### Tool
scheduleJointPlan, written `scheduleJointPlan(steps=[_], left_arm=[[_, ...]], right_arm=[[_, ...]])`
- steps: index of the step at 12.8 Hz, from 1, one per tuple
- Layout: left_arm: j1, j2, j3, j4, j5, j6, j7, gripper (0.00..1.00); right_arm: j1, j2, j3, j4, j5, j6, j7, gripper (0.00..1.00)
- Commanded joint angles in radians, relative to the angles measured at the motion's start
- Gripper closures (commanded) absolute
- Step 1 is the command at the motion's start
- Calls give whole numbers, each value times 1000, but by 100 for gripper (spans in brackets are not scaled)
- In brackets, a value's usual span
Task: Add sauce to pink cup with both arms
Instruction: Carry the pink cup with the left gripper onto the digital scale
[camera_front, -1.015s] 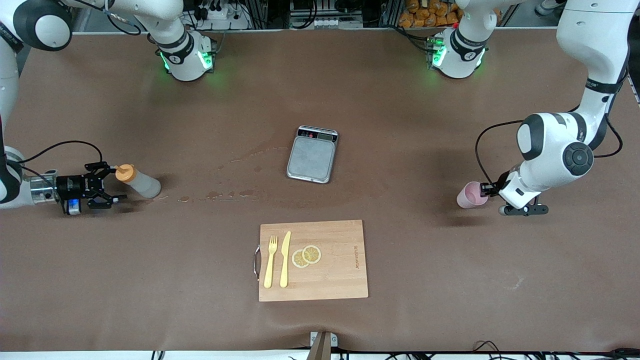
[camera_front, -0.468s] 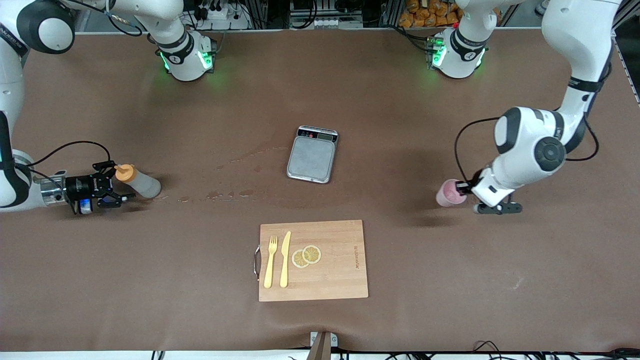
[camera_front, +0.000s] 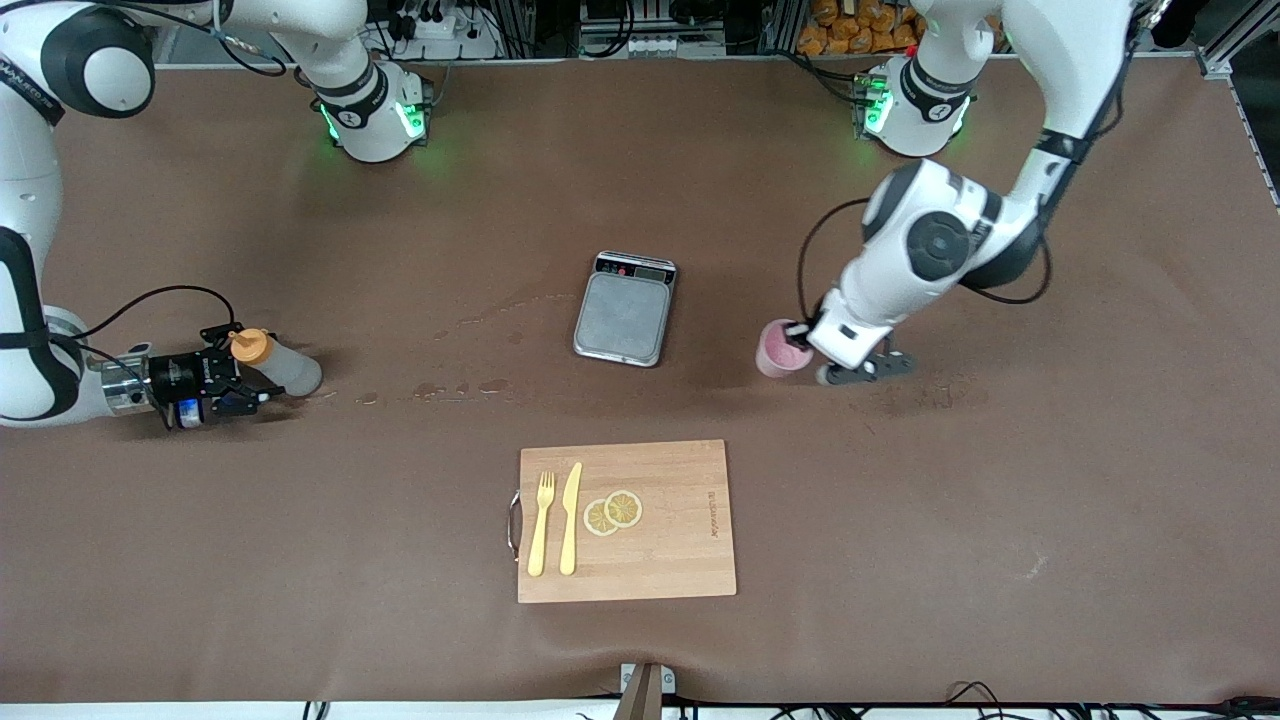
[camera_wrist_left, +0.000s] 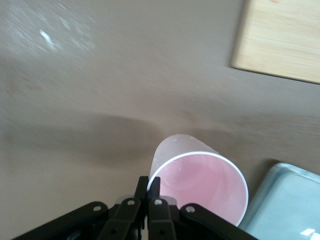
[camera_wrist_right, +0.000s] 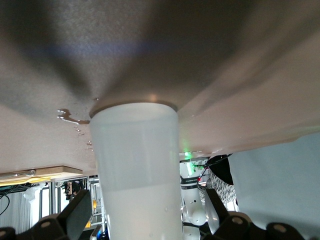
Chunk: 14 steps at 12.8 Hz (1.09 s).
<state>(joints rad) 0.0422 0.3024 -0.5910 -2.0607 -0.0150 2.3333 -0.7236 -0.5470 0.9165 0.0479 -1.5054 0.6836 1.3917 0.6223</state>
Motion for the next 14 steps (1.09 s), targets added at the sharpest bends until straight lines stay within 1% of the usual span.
scheduleJointPlan(steps=[1, 3, 4, 5, 6, 7, 9, 10, 13, 14], left_arm=[[-117, -6, 2, 60, 0, -32, -190, 100], [-192, 11, 2, 97, 16, -35, -314, 100], [-226, 11, 2, 99, 23, -34, -348, 100], [-255, 15, 2, 100, 23, -34, -368, 100], [-277, 24, 2, 106, 24, -34, -385, 100], [-301, 44, 2, 123, 26, -34, -410, 100], [-370, 87, 8, 155, 68, -34, -506, 100], [-383, 109, 8, 169, 111, -34, -554, 100], [-423, 187, 8, 209, 281, -25, -702, 100], [-424, 208, 8, 229, 312, -25, -736, 100]], right_arm=[[4, 15, 0, 7, 24, -13, 7, 16], [4, 15, 1, 7, 24, -20, 5, 39], [4, 13, 1, 10, 27, -29, 7, 53], [2, 13, 1, 14, 27, -36, 8, 62], [1, 12, 1, 17, 27, -39, 8, 65], [1, 12, 1, 19, 27, -39, 11, 66], [2, 10, 1, 21, 27, -39, 8, 69], [2, 10, 1, 21, 27, -39, 8, 70], [4, 9, 1, 28, 27, -40, 20, 70], [4, 7, 1, 28, 27, -40, 22, 70]])
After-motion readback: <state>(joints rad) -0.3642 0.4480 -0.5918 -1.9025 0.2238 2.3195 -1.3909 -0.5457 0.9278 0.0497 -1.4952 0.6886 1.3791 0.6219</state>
